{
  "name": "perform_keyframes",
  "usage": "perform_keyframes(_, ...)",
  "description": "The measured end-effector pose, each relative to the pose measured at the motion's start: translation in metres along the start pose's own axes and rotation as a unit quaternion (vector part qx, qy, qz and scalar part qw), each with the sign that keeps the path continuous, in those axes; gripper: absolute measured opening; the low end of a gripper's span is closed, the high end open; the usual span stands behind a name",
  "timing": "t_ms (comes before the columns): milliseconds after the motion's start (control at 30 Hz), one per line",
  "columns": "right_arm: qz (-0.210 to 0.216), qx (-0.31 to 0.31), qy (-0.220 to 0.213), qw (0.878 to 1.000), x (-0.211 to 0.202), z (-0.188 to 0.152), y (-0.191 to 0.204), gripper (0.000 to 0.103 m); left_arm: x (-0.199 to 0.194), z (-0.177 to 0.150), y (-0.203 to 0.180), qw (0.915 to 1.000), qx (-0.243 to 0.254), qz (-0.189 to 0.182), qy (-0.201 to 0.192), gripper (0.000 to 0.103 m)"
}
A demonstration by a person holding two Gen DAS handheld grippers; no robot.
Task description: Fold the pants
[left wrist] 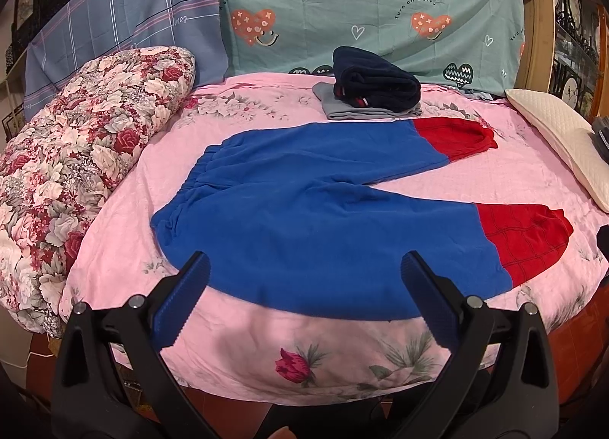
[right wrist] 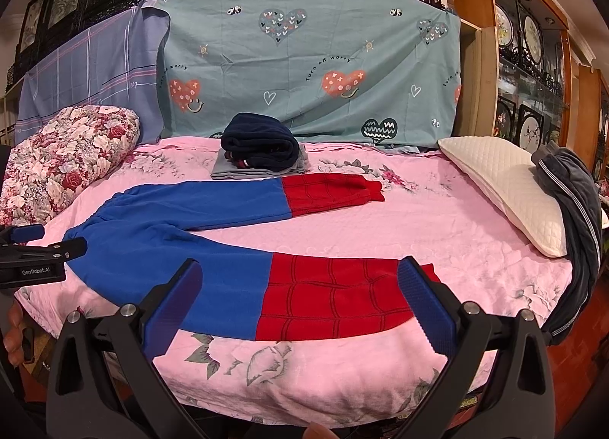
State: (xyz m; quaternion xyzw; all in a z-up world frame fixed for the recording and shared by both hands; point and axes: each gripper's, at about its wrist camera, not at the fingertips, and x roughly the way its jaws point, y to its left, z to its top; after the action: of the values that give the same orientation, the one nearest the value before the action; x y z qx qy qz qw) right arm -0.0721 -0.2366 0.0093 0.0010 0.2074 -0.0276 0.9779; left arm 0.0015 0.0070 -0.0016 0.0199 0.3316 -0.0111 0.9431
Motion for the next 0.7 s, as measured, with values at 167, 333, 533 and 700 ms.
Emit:
perform_keyframes(167, 0.000, 0.000, 0.000, 1.000, 0.0001, -0.0001, 0.0002, 0.102, 0.0001, 0.0003, 0.0014, 1.0000, 0.000, 0.001, 0.000, 0.101)
perform_keyframes(333, 0.001, 0.000, 0.000, 1.000, 0.0001, 0.0006, -0.0001, 0.102, -0.0002, 0.0014, 0.0015, 1.0000, 0.001, 0.003, 0.000, 0.101)
perform_keyframes(533, 0.001, -0.001, 0.001, 1.000, 0.0005, 0.0004, 0.0002, 0.102, -0.0006, 0.0028, 0.0006, 1.0000, 0.002, 0.004, 0.000, 0.101)
perform_keyframes(700, 0.002, -0.001, 0.002, 1.000, 0.0018, -0.0010, -0.0016, 0.102, -0.0008, 0.0023, -0.0008, 1.0000, 0.002, 0.005, -0.001, 0.101)
